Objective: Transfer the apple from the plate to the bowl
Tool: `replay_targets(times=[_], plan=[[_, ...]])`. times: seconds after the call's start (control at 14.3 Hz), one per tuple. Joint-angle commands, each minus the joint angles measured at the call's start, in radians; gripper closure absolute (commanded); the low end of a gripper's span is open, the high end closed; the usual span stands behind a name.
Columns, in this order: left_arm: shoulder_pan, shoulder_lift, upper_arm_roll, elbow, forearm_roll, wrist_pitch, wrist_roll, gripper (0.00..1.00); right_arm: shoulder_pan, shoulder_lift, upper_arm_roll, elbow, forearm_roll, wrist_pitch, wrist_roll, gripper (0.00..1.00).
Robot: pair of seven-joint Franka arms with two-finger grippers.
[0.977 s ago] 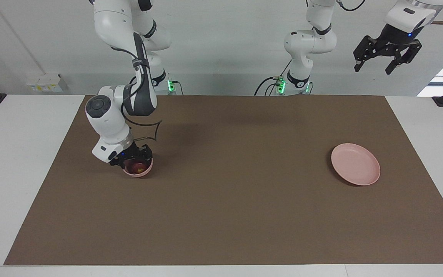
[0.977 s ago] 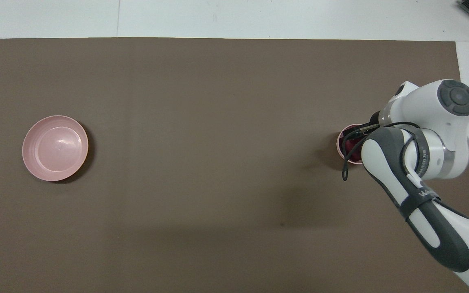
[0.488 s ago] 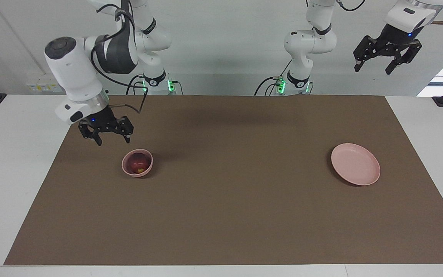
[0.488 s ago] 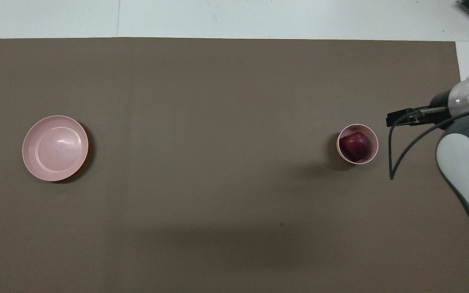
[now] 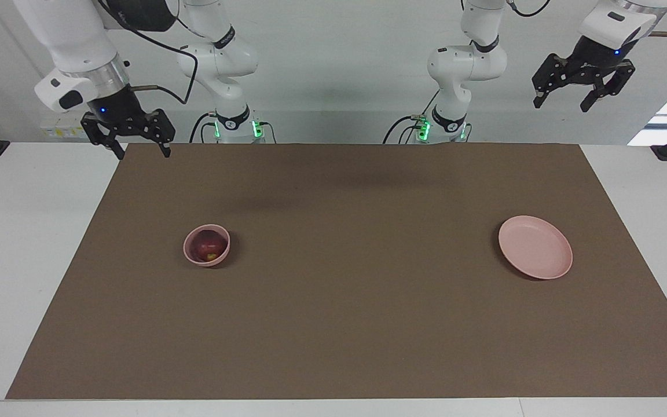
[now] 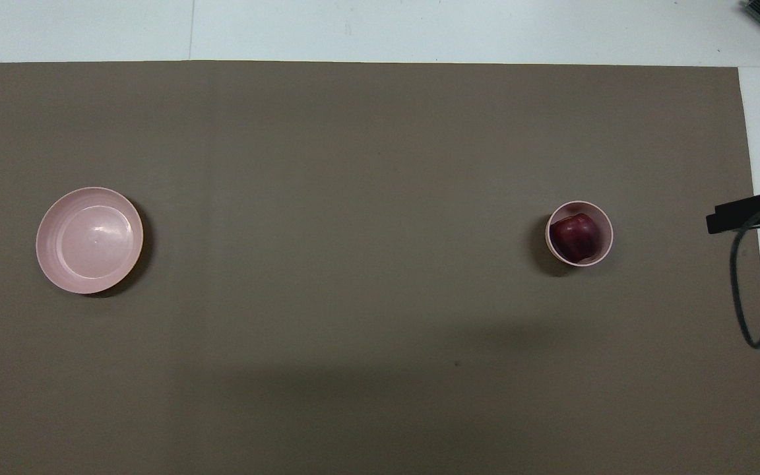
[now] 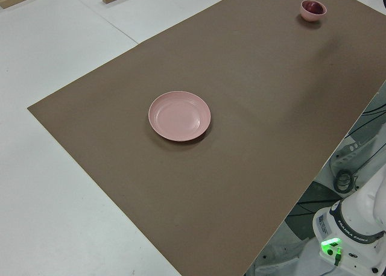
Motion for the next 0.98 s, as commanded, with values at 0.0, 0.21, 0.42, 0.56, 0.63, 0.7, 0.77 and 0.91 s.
replay_targets(times=[0.0, 0.21, 0.42, 0.56, 0.63, 0.7, 0.77, 0.91], plan=[[-0.001, -0.023, 0.003, -0.023, 0.018, -0.006, 0.009, 0.00, -0.005, -0.055, 0.004, 0.028, -0.034, -0.061, 0.022, 0.00], [-0.001, -0.023, 0.003, -0.023, 0.018, -0.006, 0.009, 0.00, -0.005, -0.089, 0.009, 0.020, -0.032, -0.095, 0.022, 0.00], [-0.001, -0.023, 0.003, -0.023, 0.018, -0.006, 0.009, 0.00, -0.005, -0.130, 0.009, -0.036, -0.029, -0.109, 0.008, 0.00], [-0.001, -0.023, 0.003, -0.023, 0.018, -0.006, 0.009, 0.00, -0.017, -0.133, 0.003, -0.044, -0.032, -0.109, 0.009, 0.00], [-0.001, -0.023, 0.003, -0.023, 0.018, -0.006, 0.009, 0.00, -0.035, -0.132, 0.001, -0.046, -0.032, -0.107, 0.006, 0.00], [-0.001, -0.023, 0.003, -0.023, 0.018, -0.006, 0.009, 0.00, -0.046, -0.132, 0.001, -0.050, -0.032, -0.103, 0.006, 0.00], [-0.001, -0.023, 0.003, -0.023, 0.018, -0.006, 0.009, 0.00, -0.052, -0.132, 0.001, -0.055, -0.034, -0.100, 0.006, 0.00], [-0.001, -0.023, 0.003, -0.023, 0.018, -0.006, 0.009, 0.00, -0.051, -0.121, 0.004, -0.041, -0.038, -0.097, 0.005, 0.00]])
